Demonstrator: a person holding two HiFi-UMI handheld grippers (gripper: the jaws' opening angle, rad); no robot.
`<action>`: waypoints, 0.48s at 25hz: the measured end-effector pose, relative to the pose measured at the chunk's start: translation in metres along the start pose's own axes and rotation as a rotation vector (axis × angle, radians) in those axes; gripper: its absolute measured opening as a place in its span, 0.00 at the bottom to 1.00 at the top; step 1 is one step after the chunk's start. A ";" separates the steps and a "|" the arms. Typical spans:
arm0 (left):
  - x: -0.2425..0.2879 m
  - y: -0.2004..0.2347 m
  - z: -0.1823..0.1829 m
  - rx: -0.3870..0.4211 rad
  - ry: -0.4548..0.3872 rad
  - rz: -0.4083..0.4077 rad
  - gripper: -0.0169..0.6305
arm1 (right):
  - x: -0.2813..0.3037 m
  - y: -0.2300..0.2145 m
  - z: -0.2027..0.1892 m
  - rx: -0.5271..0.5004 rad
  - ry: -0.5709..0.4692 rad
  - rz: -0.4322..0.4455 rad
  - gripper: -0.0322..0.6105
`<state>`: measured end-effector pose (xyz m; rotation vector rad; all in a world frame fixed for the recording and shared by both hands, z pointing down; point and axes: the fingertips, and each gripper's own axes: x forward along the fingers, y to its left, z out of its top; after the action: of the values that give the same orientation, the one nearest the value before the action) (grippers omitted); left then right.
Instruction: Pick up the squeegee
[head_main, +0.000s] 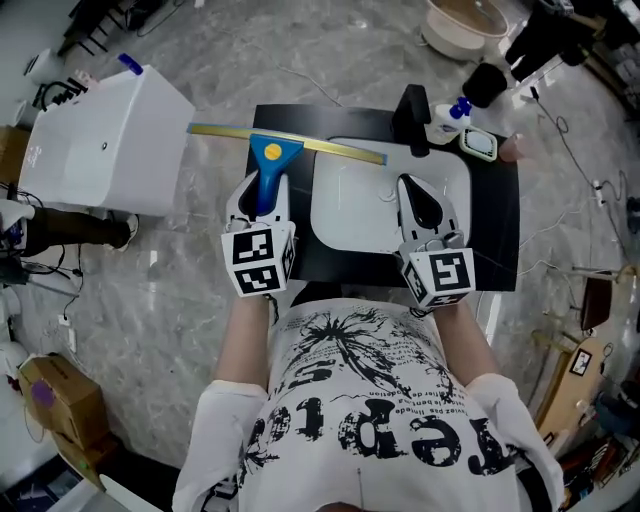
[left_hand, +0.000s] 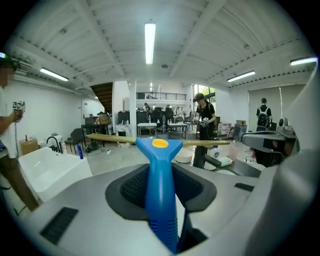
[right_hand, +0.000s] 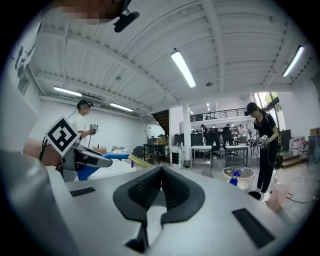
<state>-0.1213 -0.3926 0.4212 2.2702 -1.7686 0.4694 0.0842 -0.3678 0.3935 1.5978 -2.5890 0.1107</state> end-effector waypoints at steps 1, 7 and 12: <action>-0.007 -0.001 0.011 0.002 -0.029 0.002 0.24 | -0.004 0.001 0.007 -0.006 -0.017 -0.001 0.07; -0.048 -0.009 0.072 0.009 -0.189 -0.005 0.24 | -0.024 0.005 0.052 -0.049 -0.102 0.010 0.07; -0.076 -0.022 0.104 0.043 -0.278 -0.014 0.24 | -0.046 0.006 0.087 -0.097 -0.179 0.009 0.07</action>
<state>-0.1053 -0.3570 0.2967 2.4774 -1.8813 0.1975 0.0958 -0.3342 0.3013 1.6316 -2.6854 -0.1620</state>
